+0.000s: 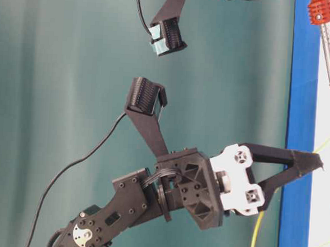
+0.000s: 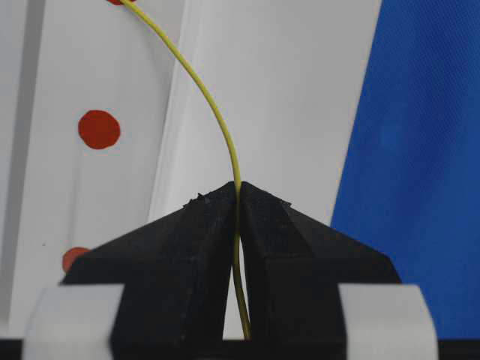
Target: Touch the tip of the soldering iron to the tip of the solder at the mark.
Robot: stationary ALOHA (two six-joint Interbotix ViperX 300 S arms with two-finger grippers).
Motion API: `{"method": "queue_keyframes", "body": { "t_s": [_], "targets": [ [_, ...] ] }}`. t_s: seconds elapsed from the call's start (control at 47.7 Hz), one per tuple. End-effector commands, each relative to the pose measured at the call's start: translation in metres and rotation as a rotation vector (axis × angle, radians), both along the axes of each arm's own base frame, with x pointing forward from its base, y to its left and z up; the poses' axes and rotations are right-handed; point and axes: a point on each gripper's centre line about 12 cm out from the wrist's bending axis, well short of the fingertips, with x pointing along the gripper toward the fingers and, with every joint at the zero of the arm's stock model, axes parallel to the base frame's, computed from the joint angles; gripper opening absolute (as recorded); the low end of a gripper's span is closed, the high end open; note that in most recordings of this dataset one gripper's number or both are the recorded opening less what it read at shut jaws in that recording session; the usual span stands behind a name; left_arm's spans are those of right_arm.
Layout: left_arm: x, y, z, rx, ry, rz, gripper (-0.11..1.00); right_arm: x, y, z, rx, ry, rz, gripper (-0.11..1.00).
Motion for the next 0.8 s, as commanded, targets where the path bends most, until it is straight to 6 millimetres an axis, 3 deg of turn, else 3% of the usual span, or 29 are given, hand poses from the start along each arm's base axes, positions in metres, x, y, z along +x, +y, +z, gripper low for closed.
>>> {"method": "queue_keyframes", "body": {
  "t_s": [0.0, 0.775],
  "targets": [
    [0.006, 0.0032, 0.0147, 0.006, -0.044, 0.004, 0.01, 0.0066, 0.001, 0.0094, -0.008, -0.034, 0.01, 0.06],
    [0.0101, 0.0043, 0.0114, 0.005, -0.01, 0.002, 0.01, 0.0054, 0.0, 0.0089, -0.021, -0.029, 0.017, 0.06]
  ]
}}
